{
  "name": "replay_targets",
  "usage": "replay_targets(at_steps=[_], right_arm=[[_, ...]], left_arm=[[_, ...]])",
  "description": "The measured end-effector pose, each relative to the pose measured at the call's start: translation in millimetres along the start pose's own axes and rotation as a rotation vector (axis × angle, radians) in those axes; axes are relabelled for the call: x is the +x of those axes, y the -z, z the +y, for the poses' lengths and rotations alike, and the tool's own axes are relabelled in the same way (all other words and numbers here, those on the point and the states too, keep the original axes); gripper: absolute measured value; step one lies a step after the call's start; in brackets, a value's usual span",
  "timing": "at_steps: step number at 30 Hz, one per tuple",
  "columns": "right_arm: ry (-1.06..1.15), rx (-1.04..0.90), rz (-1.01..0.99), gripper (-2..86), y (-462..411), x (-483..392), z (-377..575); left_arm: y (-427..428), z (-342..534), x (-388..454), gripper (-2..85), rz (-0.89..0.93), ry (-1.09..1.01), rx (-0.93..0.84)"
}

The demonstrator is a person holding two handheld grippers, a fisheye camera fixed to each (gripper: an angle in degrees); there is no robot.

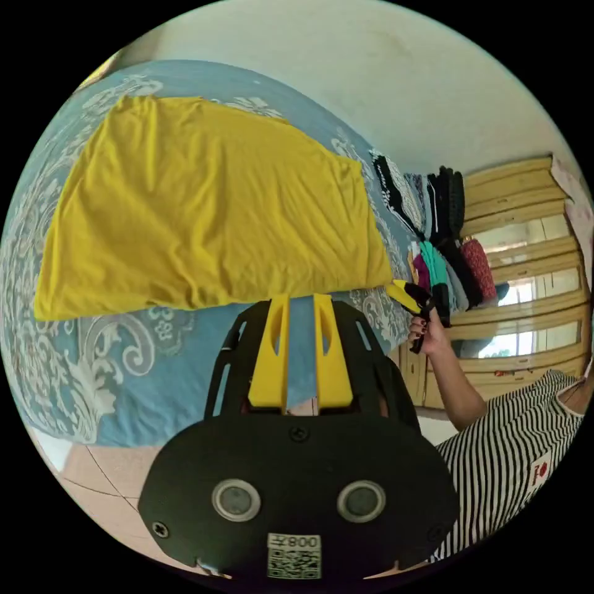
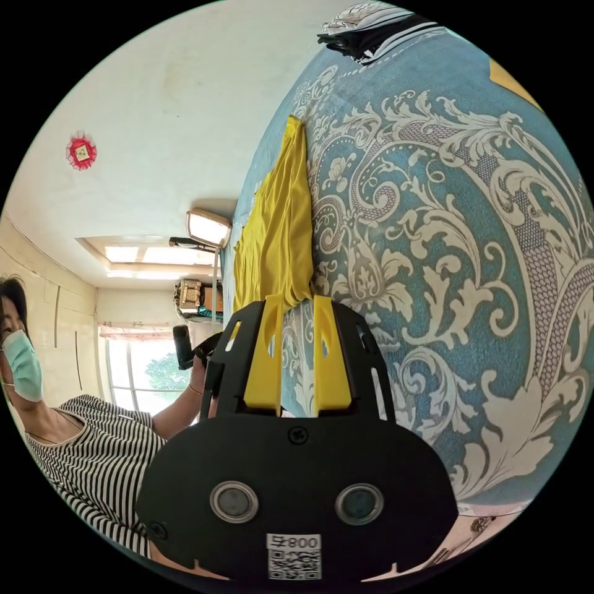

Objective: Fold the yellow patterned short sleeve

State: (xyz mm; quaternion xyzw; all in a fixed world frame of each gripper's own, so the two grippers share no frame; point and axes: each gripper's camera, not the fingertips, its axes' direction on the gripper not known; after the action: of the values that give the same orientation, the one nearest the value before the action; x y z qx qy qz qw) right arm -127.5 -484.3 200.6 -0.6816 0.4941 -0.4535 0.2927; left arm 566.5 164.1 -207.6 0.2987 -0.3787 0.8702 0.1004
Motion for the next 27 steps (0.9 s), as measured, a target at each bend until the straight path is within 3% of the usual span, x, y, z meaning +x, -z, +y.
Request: replay_targets(at_steps=[2,8,17,27], right_arm=[[-0.011,-0.001,0.002,8.3,1.0,-2.4,9.3],[-0.038,-0.012,0.018,8.6,-3.5,-15.2,20.5],[-0.11,-0.006,0.022,6.4,-14.7,-30.6,31.8],[-0.16,0.071,-0.041,2.0,4.6,-49.9,64.2]], left_arm=[[43.3,41.0,-69.5,7.1,0.025,0.251,0.146],[75.4,120.0,-184.7,8.5,0.188,0.63,0.383],[54.0,159.0,-233.6,5.2,0.376,0.691,0.511],[60.6,211.1,-228.4,2.9,0.503,0.66,0.611]])
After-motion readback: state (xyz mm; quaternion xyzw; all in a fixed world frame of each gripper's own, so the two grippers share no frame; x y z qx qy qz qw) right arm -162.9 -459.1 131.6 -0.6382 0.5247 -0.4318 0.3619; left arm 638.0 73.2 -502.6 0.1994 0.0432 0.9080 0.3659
